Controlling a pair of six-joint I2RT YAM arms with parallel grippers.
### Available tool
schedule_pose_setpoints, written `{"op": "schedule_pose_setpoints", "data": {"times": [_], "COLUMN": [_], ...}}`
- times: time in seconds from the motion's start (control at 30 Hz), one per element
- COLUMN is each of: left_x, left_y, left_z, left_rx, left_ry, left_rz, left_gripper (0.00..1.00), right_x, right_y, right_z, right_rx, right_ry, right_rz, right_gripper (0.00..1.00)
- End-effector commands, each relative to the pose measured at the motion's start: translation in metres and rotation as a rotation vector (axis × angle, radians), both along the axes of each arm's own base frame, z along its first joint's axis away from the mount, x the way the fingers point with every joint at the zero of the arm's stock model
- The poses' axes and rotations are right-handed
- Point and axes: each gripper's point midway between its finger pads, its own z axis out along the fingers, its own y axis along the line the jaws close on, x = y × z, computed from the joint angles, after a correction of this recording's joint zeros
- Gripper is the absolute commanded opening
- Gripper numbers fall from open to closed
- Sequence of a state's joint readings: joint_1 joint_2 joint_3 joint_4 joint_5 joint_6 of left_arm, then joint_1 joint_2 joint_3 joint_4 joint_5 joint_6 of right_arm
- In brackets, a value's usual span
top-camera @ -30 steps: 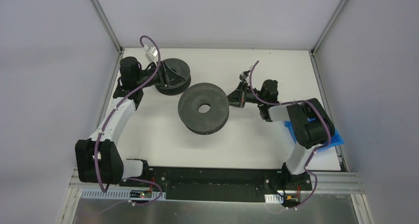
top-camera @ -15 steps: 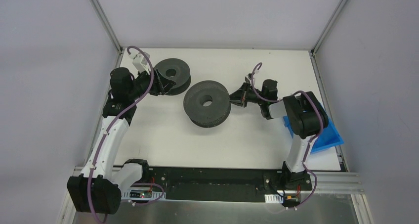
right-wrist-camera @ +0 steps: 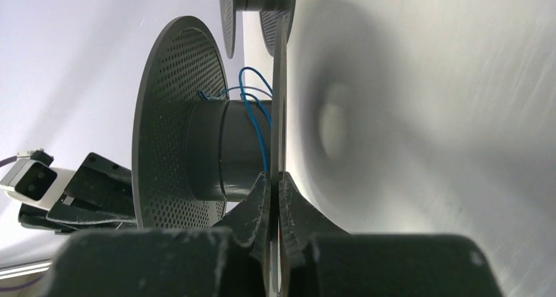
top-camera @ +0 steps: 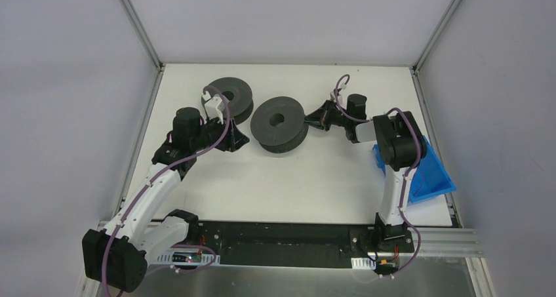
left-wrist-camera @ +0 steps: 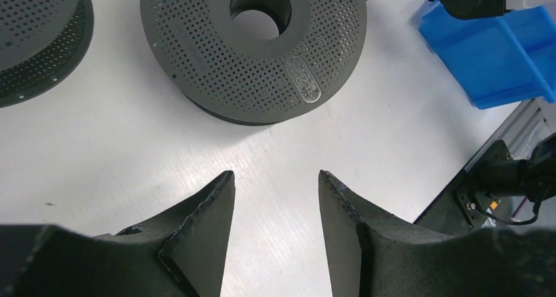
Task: Wrap the cables
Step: Place the cable reel at the center of the board.
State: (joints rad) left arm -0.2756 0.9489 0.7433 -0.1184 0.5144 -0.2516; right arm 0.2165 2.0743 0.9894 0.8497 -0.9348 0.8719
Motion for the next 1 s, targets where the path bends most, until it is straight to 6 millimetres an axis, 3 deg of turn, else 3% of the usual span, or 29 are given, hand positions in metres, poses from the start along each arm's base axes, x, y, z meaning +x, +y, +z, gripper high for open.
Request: {"op": "schedule_pose_setpoints", "data": {"times": [0.0,0.17,0.37,0.73,0.97], "left_x": [0.006,0.007,0.007,0.008,0.008], "left_y": [0.007,0.010,0.014,0.015,0.016], "left_z": [0.005,0.007,-0.002,-0.009,-0.018], "left_rx": [0.050,0.076,0.102,0.122,0.136], "left_ry": [-0.055,-0.070,-0.051,-0.031,-0.013], "left_rz": [0.020,0.021,0.032,0.033,0.028], "left_gripper": [0.48,0.48,0.48,0.48,0.48], "right_x": [0.023,0.043,0.060,0.097,0.119], "right_y": [-0.001,-0.008,-0.020,-0.058,-0.079], "right_z": [0.012,-0.002,-0.018,-0.036,-0.045], "right_rx": [0.019,0.015,-0.026,-0.098,-0.106], "right_ry": [-0.061,-0.021,0.025,0.075,0.113], "right_rz": [0.006,-0.024,-0.046,-0.207,-0.321], "right_gripper": [0.00,0.01,0.10,0.00,0.00]}}
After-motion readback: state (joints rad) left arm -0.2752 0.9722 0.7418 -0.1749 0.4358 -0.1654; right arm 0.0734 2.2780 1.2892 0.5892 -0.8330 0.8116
